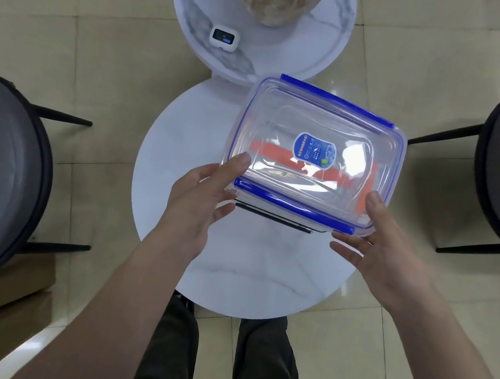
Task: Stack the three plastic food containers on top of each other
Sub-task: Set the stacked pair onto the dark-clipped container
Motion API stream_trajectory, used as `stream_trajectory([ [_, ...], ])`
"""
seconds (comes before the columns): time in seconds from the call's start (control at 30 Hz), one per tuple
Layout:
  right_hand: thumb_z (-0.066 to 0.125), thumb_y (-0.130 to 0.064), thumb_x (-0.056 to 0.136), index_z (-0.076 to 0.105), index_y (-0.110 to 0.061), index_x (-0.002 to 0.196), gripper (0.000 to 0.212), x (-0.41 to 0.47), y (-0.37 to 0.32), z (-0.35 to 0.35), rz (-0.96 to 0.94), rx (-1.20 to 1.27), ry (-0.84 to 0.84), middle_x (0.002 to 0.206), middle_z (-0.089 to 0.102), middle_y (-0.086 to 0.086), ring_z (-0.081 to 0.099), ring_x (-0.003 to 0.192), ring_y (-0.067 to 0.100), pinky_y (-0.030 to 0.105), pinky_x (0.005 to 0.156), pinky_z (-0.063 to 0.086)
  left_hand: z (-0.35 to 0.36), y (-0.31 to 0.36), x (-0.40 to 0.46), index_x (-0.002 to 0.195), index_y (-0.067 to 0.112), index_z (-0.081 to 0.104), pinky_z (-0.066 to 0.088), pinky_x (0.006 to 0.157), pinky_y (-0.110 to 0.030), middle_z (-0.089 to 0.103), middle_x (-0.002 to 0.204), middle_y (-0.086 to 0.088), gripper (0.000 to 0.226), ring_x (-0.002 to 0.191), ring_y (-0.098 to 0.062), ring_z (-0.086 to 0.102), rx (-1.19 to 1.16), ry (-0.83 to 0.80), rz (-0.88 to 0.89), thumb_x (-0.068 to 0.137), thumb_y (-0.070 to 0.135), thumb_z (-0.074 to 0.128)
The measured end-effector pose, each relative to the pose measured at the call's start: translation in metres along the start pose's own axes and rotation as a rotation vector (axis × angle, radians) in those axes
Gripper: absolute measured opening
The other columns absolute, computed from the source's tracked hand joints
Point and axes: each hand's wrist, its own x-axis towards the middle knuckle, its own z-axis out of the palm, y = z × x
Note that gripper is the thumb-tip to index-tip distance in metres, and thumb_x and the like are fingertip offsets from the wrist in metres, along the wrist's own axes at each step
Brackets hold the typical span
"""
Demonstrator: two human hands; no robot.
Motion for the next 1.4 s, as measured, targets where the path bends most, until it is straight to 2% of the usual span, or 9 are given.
stream_trajectory([
  [0.1,0.069,-0.065,0.062,0.059,-0.023,0.128,0.079,-0.002,-0.002,0.003,0.003,0.012,0.018,0.118,0.074,0.005,0.074,0.106,0.026,0.044,0.092,0.058,0.001,0.003,-0.002,0.131,0.019,0.06,0.058,0.083,-0.031,0.074,0.112,-0.003,0.091,0.107,-0.018,0.071,0.019,0.009,-0.004,0.052,0.058,0.081],
  [0.3,0.068,-0.064,0.064,0.057,-0.023,0.129,0.077,0.0,-0.002,0.003,0.017,0.001,0.027,0.12,0.072,0.005,0.072,0.108,0.027,0.047,0.094,0.058,0.0,0.0,-0.002,0.131,0.018,0.06,0.058,0.089,-0.034,0.073,0.103,0.001,0.063,0.106,-0.02,0.071,0.023,0.009,-0.002,0.078,0.047,0.079],
  [0.67,0.07,-0.062,0.065,0.058,-0.025,0.126,0.072,0.0,-0.004,0.004,0.023,0.008,0.026,0.117,0.073,0.005,0.073,0.106,0.026,0.045,0.092,0.059,-0.001,0.0,-0.002,0.131,0.019,0.06,0.058,0.089,-0.034,0.072,0.107,0.001,0.061,0.109,-0.022,0.07,0.039,-0.001,0.002,0.08,0.048,0.077],
  [0.77,0.069,-0.062,0.065,0.057,-0.024,0.13,0.077,0.0,-0.004,0.005,0.026,0.004,0.03,0.119,0.072,0.005,0.073,0.106,0.026,0.046,0.093,0.058,-0.001,0.001,-0.002,0.13,0.019,0.06,0.058,0.09,-0.034,0.073,0.104,0.002,0.059,0.107,-0.02,0.071,0.047,-0.006,0.003,0.08,0.047,0.077],
  [0.97,0.068,-0.062,0.065,0.057,-0.024,0.129,0.075,-0.002,-0.003,0.005,0.028,0.019,0.028,0.119,0.072,0.005,0.072,0.107,0.025,0.045,0.092,0.058,-0.003,0.0,-0.001,0.131,0.02,0.059,0.058,0.092,-0.036,0.073,0.111,0.0,0.065,0.111,-0.02,0.07,0.054,-0.016,-0.011,0.077,0.051,0.078],
  [1.1,0.069,-0.062,0.063,0.057,-0.025,0.125,0.074,-0.002,-0.004,0.006,0.032,0.022,0.029,0.117,0.072,0.004,0.073,0.106,0.025,0.044,0.092,0.058,-0.003,0.0,-0.001,0.128,0.02,0.061,0.058,0.089,-0.035,0.073,0.107,0.001,0.065,0.109,-0.019,0.07,0.049,-0.024,-0.003,0.074,0.051,0.079],
  [1.23,0.067,-0.064,0.06,0.059,-0.027,0.121,0.072,-0.004,-0.004,0.007,0.033,0.023,0.025,0.116,0.073,0.003,0.073,0.106,0.025,0.045,0.093,0.057,-0.004,-0.002,0.0,0.131,0.021,0.06,0.058,0.089,-0.035,0.073,0.112,0.001,0.083,0.109,-0.019,0.071,0.059,-0.026,0.027,0.061,0.06,0.078],
  [1.4,0.057,-0.068,0.069,0.063,-0.029,0.116,0.062,-0.006,0.001,0.005,0.026,0.055,0.01,0.12,0.072,0.004,0.071,0.11,0.025,0.043,0.091,0.057,-0.006,-0.015,-0.003,0.137,0.019,0.057,0.058,0.092,-0.033,0.072,0.123,0.002,0.097,0.114,-0.019,0.07,0.067,-0.002,0.152,0.055,0.07,0.069],
])
